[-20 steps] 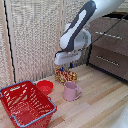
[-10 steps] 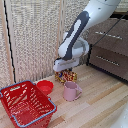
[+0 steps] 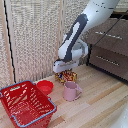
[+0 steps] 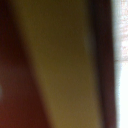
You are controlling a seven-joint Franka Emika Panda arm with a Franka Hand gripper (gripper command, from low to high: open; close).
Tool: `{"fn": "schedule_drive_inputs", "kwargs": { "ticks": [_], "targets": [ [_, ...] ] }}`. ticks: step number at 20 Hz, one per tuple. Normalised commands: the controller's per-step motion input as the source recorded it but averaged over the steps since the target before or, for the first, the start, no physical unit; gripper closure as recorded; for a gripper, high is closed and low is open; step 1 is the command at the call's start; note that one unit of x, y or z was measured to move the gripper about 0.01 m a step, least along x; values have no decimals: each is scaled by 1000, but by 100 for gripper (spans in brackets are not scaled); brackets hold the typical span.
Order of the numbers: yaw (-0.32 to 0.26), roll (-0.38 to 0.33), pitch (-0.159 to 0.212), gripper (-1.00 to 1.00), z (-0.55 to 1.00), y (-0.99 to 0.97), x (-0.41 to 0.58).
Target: Meticulously direct the gripper system near the nourishment stick. Grapple the nourishment stick firmly with the gripper system. Progress with the gripper system grasping the stick toward the storage box. Tenderly permit the nourishment stick to descend into the box.
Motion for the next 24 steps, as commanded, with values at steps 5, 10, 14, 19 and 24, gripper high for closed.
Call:
{"fn": "schedule_drive_inputs", "kwargs": {
  "ticks": [5, 10, 14, 19, 24],
  "targets": [
    [-49, 4, -2, 100, 75, 0, -106],
    [-45, 3, 0, 100, 74, 0, -23],
    [-88, 26, 10, 100, 361, 0, 0],
    [-56, 53, 30, 100, 883, -17, 92],
    [-24, 61, 25, 100, 981, -56, 139]
  ]
}}
